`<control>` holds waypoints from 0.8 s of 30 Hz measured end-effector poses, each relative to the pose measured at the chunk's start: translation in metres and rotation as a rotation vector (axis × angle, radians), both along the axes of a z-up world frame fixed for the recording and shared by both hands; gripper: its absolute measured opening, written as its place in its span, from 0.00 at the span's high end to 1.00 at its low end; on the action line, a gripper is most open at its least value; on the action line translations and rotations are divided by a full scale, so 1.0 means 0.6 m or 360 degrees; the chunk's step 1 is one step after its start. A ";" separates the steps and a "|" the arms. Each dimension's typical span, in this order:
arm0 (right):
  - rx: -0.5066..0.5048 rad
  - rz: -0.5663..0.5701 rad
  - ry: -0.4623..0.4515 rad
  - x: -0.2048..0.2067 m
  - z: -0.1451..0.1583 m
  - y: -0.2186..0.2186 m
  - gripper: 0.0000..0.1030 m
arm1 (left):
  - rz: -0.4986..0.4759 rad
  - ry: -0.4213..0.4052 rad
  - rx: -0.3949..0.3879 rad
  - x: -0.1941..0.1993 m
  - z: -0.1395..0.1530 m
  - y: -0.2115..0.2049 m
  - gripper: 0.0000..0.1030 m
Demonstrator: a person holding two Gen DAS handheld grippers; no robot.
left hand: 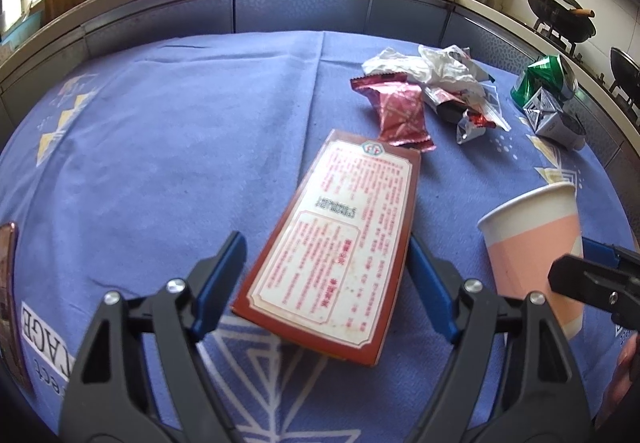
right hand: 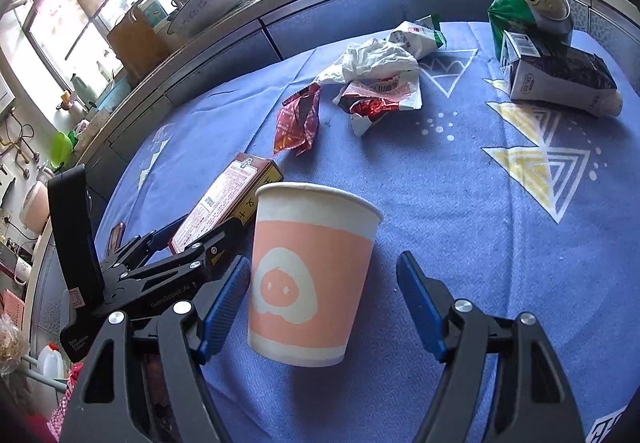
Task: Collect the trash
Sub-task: 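Lift the held box and pink cup off the table with both tools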
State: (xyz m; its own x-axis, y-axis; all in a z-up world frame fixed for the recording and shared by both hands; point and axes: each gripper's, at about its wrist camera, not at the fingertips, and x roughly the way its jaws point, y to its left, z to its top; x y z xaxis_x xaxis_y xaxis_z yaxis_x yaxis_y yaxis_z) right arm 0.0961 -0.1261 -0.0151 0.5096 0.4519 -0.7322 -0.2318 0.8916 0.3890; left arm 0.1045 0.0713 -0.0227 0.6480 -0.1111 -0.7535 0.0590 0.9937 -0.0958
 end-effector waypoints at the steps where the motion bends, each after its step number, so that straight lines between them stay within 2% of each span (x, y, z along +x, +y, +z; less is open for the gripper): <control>1: 0.0002 -0.0003 0.0000 0.001 0.000 -0.001 0.28 | -0.0002 -0.0002 0.0004 0.000 0.000 -0.001 0.25; 24: 0.0001 0.0011 0.0028 0.020 0.003 0.004 0.28 | -0.0011 -0.0002 -0.0019 0.002 0.003 0.004 0.25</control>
